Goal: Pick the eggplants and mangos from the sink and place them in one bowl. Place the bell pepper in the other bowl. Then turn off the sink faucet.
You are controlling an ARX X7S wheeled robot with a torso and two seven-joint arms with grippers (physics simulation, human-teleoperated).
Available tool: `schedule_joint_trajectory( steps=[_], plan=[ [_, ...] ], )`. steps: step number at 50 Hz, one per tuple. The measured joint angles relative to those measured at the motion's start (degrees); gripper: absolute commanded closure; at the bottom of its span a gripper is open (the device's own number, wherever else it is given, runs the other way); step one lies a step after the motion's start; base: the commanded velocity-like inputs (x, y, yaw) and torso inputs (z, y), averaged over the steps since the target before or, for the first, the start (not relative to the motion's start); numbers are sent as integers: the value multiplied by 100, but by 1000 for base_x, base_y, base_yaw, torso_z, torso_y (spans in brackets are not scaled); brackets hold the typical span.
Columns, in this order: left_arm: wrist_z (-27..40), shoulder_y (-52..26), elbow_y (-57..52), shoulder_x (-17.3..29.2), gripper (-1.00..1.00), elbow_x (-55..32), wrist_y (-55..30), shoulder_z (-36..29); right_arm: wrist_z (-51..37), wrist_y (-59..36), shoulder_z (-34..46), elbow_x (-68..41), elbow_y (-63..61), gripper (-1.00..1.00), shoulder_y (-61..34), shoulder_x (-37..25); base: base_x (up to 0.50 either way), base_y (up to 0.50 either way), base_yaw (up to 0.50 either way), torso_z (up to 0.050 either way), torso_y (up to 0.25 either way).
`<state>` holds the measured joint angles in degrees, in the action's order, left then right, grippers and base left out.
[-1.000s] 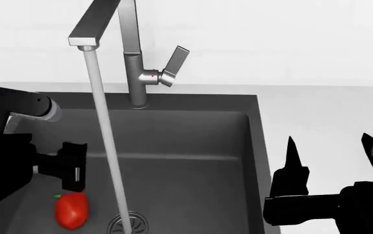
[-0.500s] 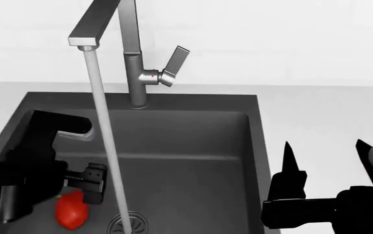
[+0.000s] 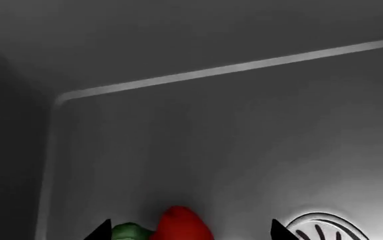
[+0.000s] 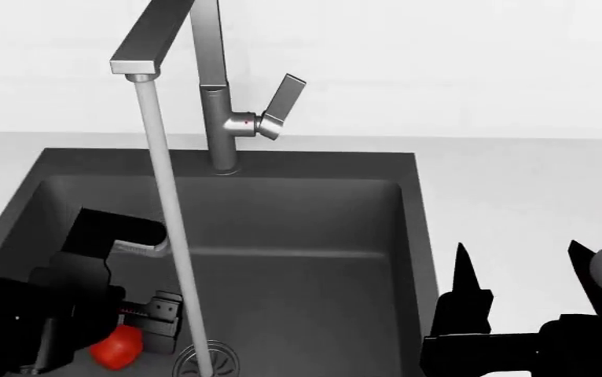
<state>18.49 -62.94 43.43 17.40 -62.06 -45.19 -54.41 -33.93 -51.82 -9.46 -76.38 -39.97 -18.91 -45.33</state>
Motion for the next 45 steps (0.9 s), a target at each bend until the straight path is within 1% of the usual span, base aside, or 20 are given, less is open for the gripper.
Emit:
schedule_joint_trajectory(
  steps=[9,21,26,31,32,39,45],
  plan=[
    [-240,129,302,-107,-100,224,325,-141,102,74,3,116,19,-100,125,37,0,0,0,0,0],
    [-355,137,748,-212,-100,682,538,-248,166,139,-22,179,32,-100,241,48,0,0,0,6,-134],
    [-164,-79,774,-162,-100,91,506,-590,184,151,-17,188,61,-100,265,52,12,0,-4,7,-104],
    [-168,-134,921,-202,-100,-33,540,-641,201,164,-7,205,74,-100,275,56,0,0,0,0,-3],
    [-160,-128,916,-203,100,-27,543,-632,203,167,-7,207,74,-100,278,56,0,0,0,0,-11],
    [-22,15,702,-124,100,455,488,-436,233,205,-20,241,61,-100,329,61,0,0,0,0,-1],
    [165,163,219,37,100,431,357,-302,256,240,-48,262,45,-100,388,59,0,0,0,0,0]
  ],
)
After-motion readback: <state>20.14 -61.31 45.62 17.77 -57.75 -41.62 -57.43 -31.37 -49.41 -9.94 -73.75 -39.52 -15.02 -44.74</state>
